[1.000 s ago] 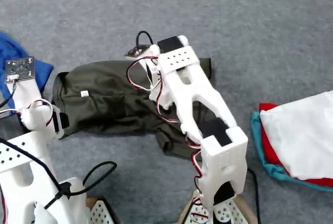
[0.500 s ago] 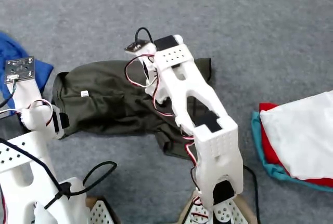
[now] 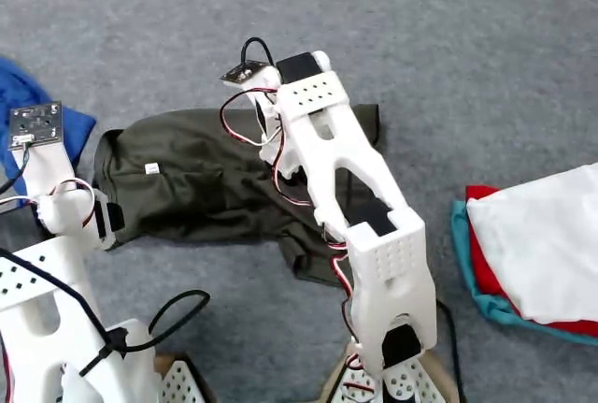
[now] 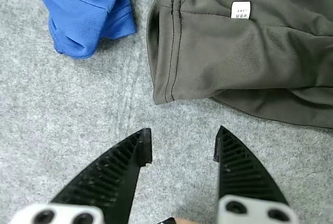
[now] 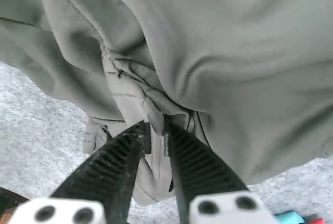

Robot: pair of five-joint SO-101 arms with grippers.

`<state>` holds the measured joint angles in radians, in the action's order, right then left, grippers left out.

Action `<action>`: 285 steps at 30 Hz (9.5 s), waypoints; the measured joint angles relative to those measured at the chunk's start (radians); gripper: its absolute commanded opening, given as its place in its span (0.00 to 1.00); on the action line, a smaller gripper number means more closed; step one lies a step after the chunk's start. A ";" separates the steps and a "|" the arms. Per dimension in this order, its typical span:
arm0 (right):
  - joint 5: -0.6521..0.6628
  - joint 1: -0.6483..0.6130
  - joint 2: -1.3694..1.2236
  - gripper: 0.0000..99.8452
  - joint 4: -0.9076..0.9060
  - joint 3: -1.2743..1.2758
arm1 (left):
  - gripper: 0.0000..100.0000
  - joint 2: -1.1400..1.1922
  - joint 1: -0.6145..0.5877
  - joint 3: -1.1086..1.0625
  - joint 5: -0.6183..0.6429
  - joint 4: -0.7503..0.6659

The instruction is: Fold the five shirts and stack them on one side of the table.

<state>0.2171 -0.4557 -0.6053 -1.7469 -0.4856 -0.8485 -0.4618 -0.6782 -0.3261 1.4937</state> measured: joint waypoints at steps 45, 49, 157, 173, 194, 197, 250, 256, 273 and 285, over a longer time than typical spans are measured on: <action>-0.021 -0.144 0.396 0.06 0.012 0.727 | 0.21 0.000 -0.048 0.000 -0.009 0.000; -0.003 -0.144 0.430 0.15 0.048 0.743 | 0.21 0.000 -0.064 0.000 -0.029 0.000; 0.522 0.247 0.833 0.17 -0.023 0.583 | 0.24 1.103 0.157 1.181 0.164 0.253; 0.635 0.196 1.432 0.17 0.540 1.442 | 0.24 -0.063 0.051 0.292 0.091 0.255; 0.465 0.362 0.660 0.01 0.615 1.083 | 0.24 -0.313 -0.207 0.034 -0.244 0.210; 0.465 0.362 0.660 0.01 0.559 1.036 | 0.24 -0.313 -0.241 0.034 -0.267 0.210; 1.123 0.311 1.571 0.26 0.411 1.809 | 0.24 -0.316 -0.382 0.114 -0.276 0.256; 1.112 0.301 1.616 0.27 0.443 1.841 | 0.24 -0.316 -0.382 0.114 -0.262 0.256; 0.907 0.130 1.617 0.27 0.608 1.901 | 0.24 -0.313 -0.382 0.052 -0.227 0.256; 0.856 0.155 1.617 0.07 0.686 1.975 | 0.24 -0.313 -0.382 0.052 -0.229 0.256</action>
<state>1.0733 -0.3007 1.0119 -1.0610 1.4891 -1.1615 -0.8439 -0.6260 -0.5547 1.7499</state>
